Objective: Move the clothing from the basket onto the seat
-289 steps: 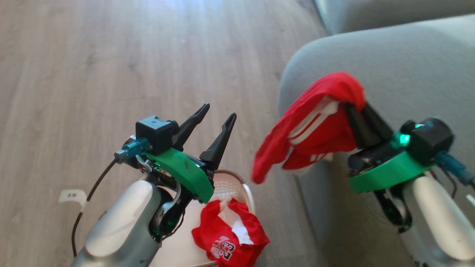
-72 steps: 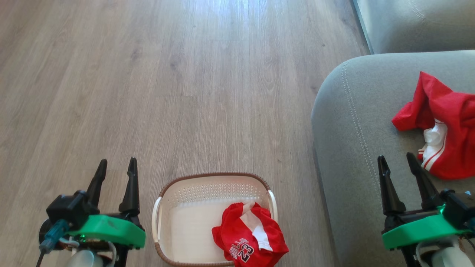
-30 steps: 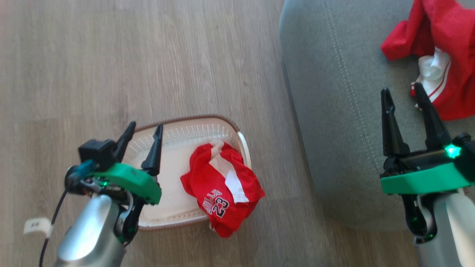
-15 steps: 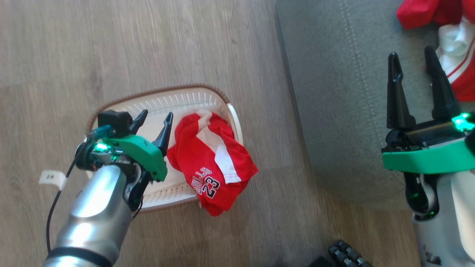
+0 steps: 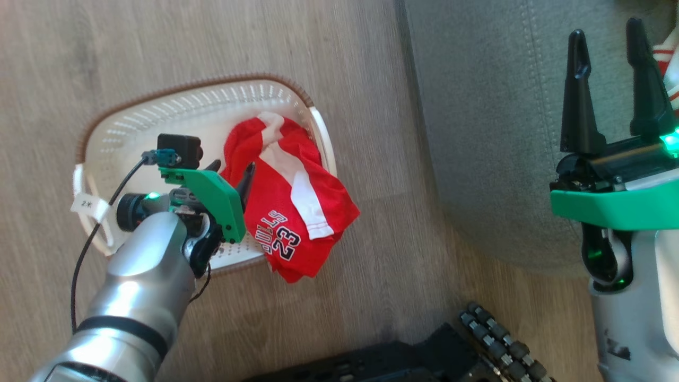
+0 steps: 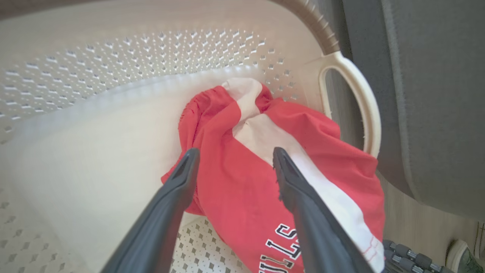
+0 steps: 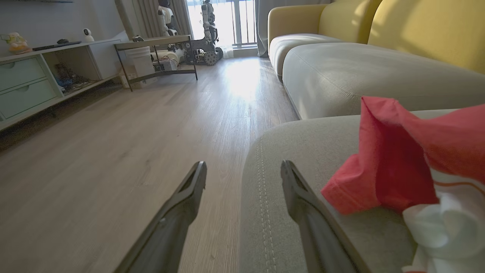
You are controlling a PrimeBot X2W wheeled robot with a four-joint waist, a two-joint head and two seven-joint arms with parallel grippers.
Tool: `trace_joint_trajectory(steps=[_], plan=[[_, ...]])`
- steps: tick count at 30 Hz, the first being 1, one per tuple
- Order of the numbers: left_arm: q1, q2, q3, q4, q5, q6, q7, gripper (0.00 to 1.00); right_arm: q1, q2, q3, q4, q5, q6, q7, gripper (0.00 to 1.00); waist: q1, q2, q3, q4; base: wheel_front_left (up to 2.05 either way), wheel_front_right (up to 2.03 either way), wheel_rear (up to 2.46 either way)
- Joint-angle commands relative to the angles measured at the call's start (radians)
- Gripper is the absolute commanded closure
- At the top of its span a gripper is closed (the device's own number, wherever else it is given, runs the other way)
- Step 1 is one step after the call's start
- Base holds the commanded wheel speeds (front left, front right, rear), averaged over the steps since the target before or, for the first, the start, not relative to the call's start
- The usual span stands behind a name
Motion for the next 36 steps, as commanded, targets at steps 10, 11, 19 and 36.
trace_joint_trajectory(steps=[10, 11, 19, 36], plan=[[-0.082, 0.067, -0.067, 0.042, -0.107, -0.006, 0.106, 0.00, -0.021, 0.021, 0.007, -0.084, -0.011, 0.000, -0.006, 0.00, -0.0002, 0.0000, 0.144, -0.058, 0.00, 0.00, 0.00], [-0.090, 0.072, -0.072, 0.050, -0.114, -0.006, 0.113, 0.00, -0.020, 0.023, 0.009, -0.087, -0.012, 0.000, -0.006, 0.00, -0.0002, 0.0000, 0.155, -0.062, 0.00, 0.00, 0.00], [-0.139, 0.098, -0.116, 0.095, -0.148, -0.006, 0.155, 0.00, -0.015, 0.036, 0.005, -0.115, -0.014, 0.000, -0.006, 0.00, -0.0002, 0.0000, 0.224, -0.086, 0.00, 0.00, 0.00], [-0.202, 0.124, -0.226, 0.099, -0.198, -0.006, 0.242, 0.17, -0.011, 0.045, 0.005, -0.118, -0.025, 0.000, -0.006, 0.00, -0.0002, 0.0000, 0.277, -0.097, 0.00, 0.00, 0.00]])
